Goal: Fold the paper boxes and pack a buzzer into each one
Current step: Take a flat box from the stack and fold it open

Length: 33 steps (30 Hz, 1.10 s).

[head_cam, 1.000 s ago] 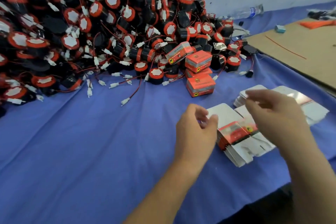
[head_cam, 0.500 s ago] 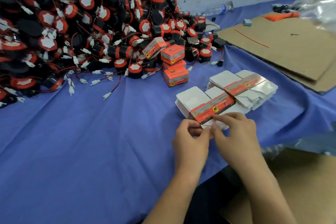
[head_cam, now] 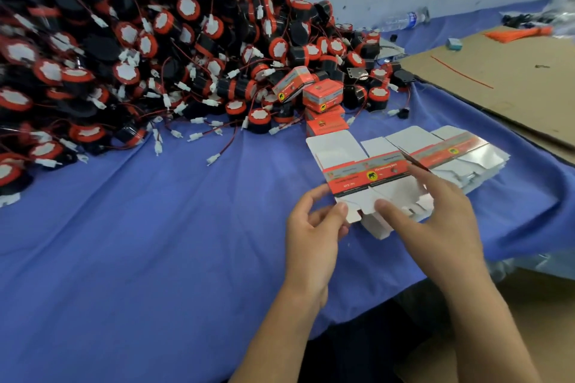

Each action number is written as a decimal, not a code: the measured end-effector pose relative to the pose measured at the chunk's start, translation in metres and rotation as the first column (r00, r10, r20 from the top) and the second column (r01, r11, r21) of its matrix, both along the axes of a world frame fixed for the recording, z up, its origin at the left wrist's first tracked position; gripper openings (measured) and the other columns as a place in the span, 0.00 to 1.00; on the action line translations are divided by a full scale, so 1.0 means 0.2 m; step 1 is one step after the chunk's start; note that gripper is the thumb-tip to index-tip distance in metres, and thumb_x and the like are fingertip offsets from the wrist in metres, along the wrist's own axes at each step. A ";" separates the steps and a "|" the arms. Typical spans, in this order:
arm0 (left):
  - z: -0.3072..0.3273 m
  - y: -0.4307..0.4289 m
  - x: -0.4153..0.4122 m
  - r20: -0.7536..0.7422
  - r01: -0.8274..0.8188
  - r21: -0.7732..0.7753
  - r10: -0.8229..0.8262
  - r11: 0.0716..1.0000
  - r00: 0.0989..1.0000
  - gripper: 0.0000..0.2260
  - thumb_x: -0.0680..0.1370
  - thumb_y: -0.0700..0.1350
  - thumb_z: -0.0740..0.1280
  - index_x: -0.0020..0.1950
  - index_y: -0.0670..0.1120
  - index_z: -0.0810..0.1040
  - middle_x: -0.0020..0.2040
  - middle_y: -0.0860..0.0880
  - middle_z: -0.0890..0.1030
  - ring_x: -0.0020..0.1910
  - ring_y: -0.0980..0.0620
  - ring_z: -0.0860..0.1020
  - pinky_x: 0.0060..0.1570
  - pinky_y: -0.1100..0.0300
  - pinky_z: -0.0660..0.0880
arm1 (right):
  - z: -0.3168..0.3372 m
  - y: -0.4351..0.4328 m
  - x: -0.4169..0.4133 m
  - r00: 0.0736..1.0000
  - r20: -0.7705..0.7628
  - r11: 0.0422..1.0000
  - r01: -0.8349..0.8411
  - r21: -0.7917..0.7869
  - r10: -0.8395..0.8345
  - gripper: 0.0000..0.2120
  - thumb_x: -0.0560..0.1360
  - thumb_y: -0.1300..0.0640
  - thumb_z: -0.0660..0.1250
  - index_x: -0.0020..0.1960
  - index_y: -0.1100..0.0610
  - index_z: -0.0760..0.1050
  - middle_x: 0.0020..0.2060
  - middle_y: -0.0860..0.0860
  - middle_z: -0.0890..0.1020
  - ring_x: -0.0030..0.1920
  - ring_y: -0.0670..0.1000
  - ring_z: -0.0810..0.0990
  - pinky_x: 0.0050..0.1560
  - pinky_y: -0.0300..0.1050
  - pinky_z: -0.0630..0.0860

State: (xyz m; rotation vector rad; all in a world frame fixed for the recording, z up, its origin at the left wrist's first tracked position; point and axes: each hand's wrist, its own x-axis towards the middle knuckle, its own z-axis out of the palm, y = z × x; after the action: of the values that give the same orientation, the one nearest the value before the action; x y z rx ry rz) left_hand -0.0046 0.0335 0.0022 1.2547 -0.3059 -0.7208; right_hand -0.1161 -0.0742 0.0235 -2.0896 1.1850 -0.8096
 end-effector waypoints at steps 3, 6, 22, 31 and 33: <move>0.02 0.10 0.05 0.030 -0.063 -0.023 0.064 0.998 0.998 0.16 0.82 0.38 0.68 0.63 0.58 0.81 0.41 0.52 0.87 0.36 0.60 0.78 0.45 0.65 0.79 | 0.01 0.02 0.06 0.997 0.044 0.998 -0.057 0.026 0.056 0.34 0.68 0.45 0.79 0.72 0.46 0.74 0.64 0.43 0.78 0.66 0.48 0.74 0.62 0.45 0.70; 0.03 0.23 0.11 0.124 -0.147 -0.016 0.148 0.989 0.981 0.18 0.83 0.38 0.67 0.64 0.62 0.79 0.40 0.52 0.86 0.36 0.60 0.77 0.43 0.66 0.78 | 0.01 0.08 0.17 0.991 0.051 0.992 -0.126 0.007 0.125 0.32 0.68 0.44 0.80 0.69 0.49 0.76 0.57 0.45 0.80 0.54 0.48 0.78 0.53 0.33 0.70; 0.03 1.09 0.36 0.544 -0.484 0.316 0.262 0.816 0.797 0.14 0.77 0.40 0.72 0.57 0.58 0.84 0.49 0.54 0.85 0.48 0.59 0.82 0.41 0.71 0.75 | 0.01 1.04 0.68 0.803 0.234 0.817 -0.574 0.058 0.548 0.24 0.65 0.34 0.71 0.59 0.40 0.74 0.52 0.36 0.74 0.56 0.37 0.74 0.53 0.25 0.68; -0.03 1.37 0.36 0.464 -0.389 0.166 0.277 0.906 0.842 0.40 0.65 0.53 0.80 0.75 0.65 0.70 0.68 0.62 0.79 0.66 0.59 0.79 0.58 0.54 0.81 | 0.01 1.25 0.70 0.681 0.373 0.552 -0.731 0.402 0.630 0.23 0.68 0.33 0.61 0.63 0.25 0.67 0.47 0.38 0.86 0.49 0.40 0.84 0.49 0.42 0.79; -0.03 1.40 0.35 0.555 -0.404 0.169 0.252 0.899 0.793 0.44 0.66 0.53 0.81 0.78 0.66 0.65 0.72 0.61 0.75 0.70 0.58 0.75 0.65 0.51 0.77 | 0.03 1.26 0.69 0.678 0.381 0.506 -0.728 0.462 0.628 0.21 0.68 0.32 0.59 0.61 0.27 0.70 0.45 0.43 0.87 0.49 0.45 0.85 0.55 0.51 0.80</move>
State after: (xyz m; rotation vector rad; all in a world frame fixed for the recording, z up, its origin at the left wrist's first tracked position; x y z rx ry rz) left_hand 0.0659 0.3127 -0.0041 1.7226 -0.4203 -0.0998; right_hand 0.0222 0.1787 0.0300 -1.6752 0.3286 -0.1692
